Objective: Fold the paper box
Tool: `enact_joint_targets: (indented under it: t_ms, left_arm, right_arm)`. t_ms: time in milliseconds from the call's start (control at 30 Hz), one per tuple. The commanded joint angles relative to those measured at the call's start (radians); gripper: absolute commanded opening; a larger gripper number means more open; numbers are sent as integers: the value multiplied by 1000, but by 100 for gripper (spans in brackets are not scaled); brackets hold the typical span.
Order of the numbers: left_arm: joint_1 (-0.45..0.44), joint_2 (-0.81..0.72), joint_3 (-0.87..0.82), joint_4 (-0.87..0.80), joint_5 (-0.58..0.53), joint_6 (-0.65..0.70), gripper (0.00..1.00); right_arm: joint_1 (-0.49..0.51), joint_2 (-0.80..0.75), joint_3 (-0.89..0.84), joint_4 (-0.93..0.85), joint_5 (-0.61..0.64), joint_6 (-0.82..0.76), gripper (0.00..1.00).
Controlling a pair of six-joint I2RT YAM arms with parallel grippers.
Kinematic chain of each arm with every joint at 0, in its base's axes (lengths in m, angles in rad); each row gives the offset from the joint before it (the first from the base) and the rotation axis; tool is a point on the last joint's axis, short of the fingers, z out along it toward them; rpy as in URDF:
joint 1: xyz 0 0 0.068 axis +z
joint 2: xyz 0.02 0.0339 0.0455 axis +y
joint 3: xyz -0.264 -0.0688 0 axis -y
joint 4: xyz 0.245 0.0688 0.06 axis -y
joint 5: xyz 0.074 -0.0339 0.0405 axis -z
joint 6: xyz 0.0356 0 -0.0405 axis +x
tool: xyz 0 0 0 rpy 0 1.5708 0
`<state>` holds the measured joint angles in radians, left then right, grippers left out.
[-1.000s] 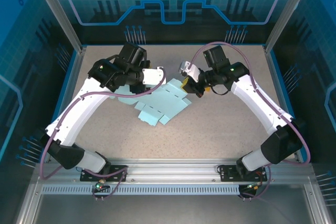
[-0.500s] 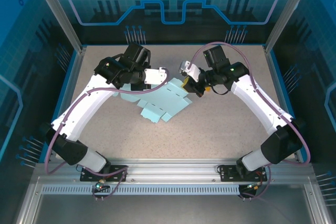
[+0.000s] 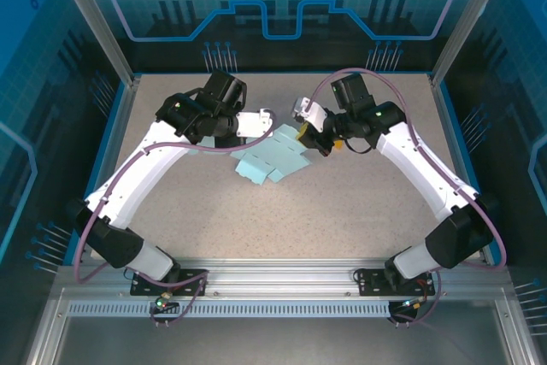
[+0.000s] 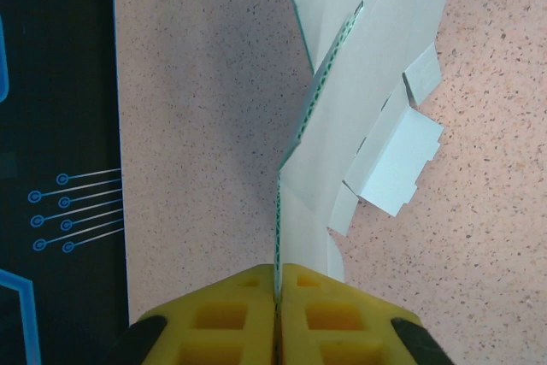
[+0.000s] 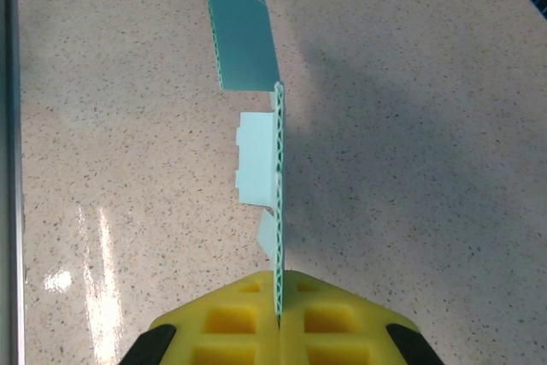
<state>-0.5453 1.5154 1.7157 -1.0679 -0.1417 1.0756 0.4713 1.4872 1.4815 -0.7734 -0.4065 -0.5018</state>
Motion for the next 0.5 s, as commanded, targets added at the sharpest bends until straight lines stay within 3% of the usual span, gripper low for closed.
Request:
enact_joint_targets:
  t_ms: [0,67,200,300,367,467]
  left_arm:
    - [7,-48,-15,-9,13,-66,5]
    - [7,-72,-28,6,26,-90,0]
    - [8,-127,-76,52,39,-153,0]
    - [10,-172,-108,84,59,-222,0]
    - [13,-200,-117,89,88,-299,0]
    - [35,-244,-140,97,171,-444,0]
  right_arm:
    - [12,-33,24,24,52,50,10]
    - [9,-36,37,32,89,81,20]
    - [-7,-44,79,28,141,149,46]
    - [-35,-66,106,31,176,220,56]
    - [-65,-87,116,41,188,280,68]
    - [-149,-136,102,79,101,376,75]
